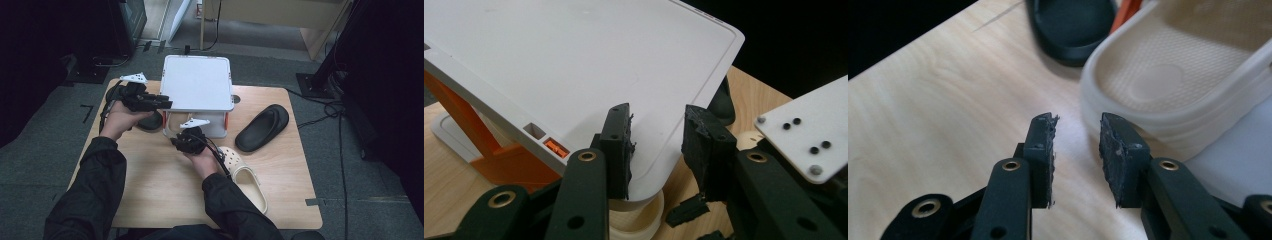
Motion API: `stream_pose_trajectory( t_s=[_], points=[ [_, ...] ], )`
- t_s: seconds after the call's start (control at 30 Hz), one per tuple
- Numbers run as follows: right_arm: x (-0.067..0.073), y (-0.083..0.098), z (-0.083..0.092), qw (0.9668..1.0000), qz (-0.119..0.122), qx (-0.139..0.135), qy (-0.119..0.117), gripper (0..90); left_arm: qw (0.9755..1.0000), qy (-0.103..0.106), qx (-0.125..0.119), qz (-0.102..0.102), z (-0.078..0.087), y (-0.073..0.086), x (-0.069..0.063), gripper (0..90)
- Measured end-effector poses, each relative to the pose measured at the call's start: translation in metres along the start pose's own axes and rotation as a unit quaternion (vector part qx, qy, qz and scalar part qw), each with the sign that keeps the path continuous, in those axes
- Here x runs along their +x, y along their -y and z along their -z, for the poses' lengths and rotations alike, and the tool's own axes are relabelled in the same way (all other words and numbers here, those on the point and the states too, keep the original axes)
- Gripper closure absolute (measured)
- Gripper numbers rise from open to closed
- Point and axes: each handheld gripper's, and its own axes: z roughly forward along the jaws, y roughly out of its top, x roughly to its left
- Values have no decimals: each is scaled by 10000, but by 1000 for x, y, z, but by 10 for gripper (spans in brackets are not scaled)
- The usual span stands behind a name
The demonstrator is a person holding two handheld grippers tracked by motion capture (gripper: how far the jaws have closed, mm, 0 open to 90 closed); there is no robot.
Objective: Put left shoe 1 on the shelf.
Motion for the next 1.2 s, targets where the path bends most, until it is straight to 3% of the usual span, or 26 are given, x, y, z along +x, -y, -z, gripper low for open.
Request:
stream_pose_trajectory(
  t_s=[0.13,0.23,0.3,0.4,0.43,0.53,0.77,0.87,0.97,1.2],
  points=[
    [7,-2,13,9999,87,-27,-110,648,9999,-45,35,-84,0,-1,-3,612],
    [12,-3,28,9997,169,-32,-183,638,10000,-7,35,7,0,-2,-4,573],
    [14,-3,44,9994,229,-40,-242,617,9999,-59,79,79,1,-2,-5,550],
    [14,-3,53,9992,269,-15,-291,597,9998,-151,127,72,2,-3,-9,535],
    [11,-3,64,9992,255,-9,-318,597,9997,-139,176,29,2,-3,-13,514],
    [7,-2,72,9989,188,-36,-419,589,9997,-139,208,3,3,-3,-17,504],
    [-4,6,100,9985,321,-40,-450,555,9997,-64,226,-56,8,-4,-29,463],
    [-12,10,113,9986,335,-60,-398,544,9998,-37,184,-75,12,-5,-32,453],
    [-24,19,132,9989,420,-98,-172,540,9999,-4,104,-124,15,-7,-37,443],
    [-48,34,159,9993,252,-159,-213,519,9997,-119,31,-215,11,-6,-34,419]
  ],
)
